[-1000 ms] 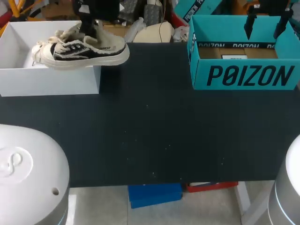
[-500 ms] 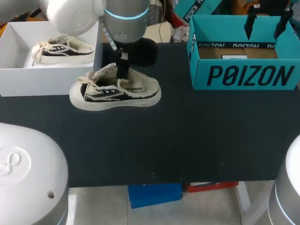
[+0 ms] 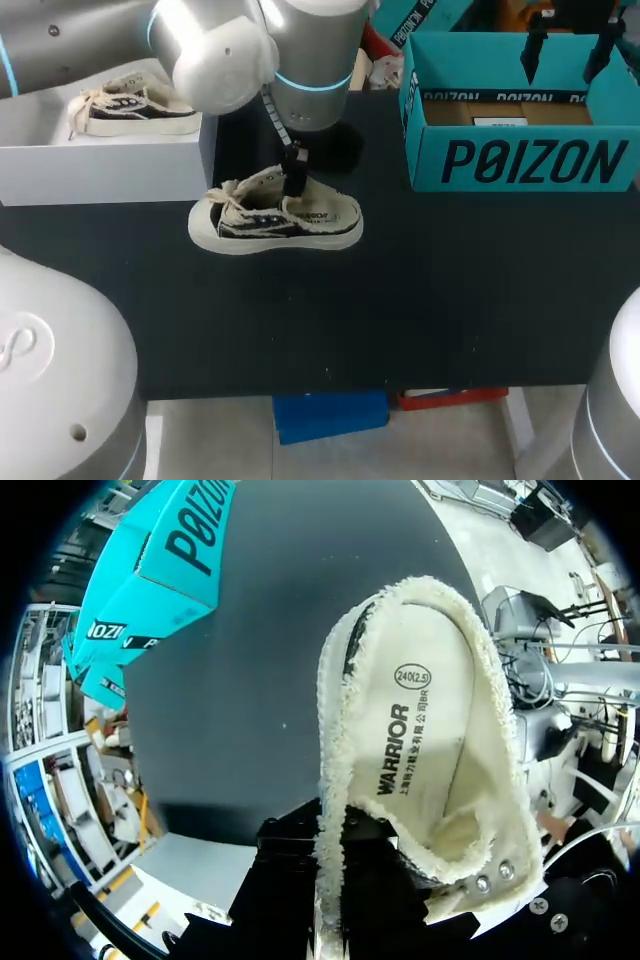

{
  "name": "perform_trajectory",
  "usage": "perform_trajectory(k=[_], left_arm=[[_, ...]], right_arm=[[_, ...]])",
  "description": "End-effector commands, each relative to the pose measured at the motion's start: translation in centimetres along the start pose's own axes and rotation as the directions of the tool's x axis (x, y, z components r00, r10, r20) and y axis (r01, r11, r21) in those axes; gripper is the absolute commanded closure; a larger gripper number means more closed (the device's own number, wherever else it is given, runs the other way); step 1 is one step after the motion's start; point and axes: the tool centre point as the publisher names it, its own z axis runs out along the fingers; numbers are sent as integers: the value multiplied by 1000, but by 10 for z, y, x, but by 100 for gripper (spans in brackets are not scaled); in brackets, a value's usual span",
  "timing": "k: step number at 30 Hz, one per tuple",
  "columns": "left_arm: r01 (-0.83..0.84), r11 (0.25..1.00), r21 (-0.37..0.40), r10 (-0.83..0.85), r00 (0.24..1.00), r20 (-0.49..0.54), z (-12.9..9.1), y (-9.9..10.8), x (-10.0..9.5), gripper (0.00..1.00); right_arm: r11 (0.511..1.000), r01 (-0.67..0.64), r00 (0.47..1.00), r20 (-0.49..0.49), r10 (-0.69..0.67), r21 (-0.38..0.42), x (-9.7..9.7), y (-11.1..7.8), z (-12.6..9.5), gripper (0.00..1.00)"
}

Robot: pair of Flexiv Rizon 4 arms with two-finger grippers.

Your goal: Take the shoe out of the shoebox, open the shoe tongue, remove and reinsert the insole, then place the shoe into the shoebox

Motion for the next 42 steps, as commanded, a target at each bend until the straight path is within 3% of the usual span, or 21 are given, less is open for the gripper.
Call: perform_trajectory(k=[1, 9, 17, 18, 19, 20, 22, 31, 37, 42], left_arm=[[4, 999, -45, -6, 999, -53, 46, -29, -11, 100], [-23, 997, -77, 17, 996, -88, 85, -51, -11, 100], [-44, 997, -70, 35, 992, -120, 103, -62, -6, 100], [-48, 996, -70, 39, 992, -123, 103, -63, -5, 84], [-55, 997, -55, 48, 991, -127, 102, -64, -3, 52], [-56, 997, -43, 50, 991, -126, 100, -65, -1, 28], [-65, 998, -17, 62, 991, -122, 93, -65, 2, 0], [-110, 964, 242, 127, 990, -55, 20, -46, 19, 0], [-143, 903, 405, 167, 986, -25, -24, -12, 35, 0], [-111, 839, 533, 164, 985, -53, -42, 24, 50, 0]], right_arm=[[1000, 0, 1000, 0, 0, 0, 0, 0, 0, 0], [1000, 0, 1000, 0, 0, 0, 0, 0, 0, 0], [1000, 0, 1000, 0, 0, 0, 0, 0, 0, 0], [1000, 0, 1000, 0, 0, 0, 0, 0, 0, 0], [1000, 0, 1000, 0, 0, 0, 0, 0, 0, 0], [1000, 0, 1000, 0, 0, 0, 0, 0, 0, 0], [1000, 0, 1000, 0, 0, 0, 0, 0, 0, 0], [1000, 0, 1000, 0, 0, 0, 0, 0, 0, 0], [1000, 0, 1000, 0, 0, 0, 0, 0, 0, 0], [1000, 0, 1000, 0, 0, 0, 0, 0, 0, 0]])
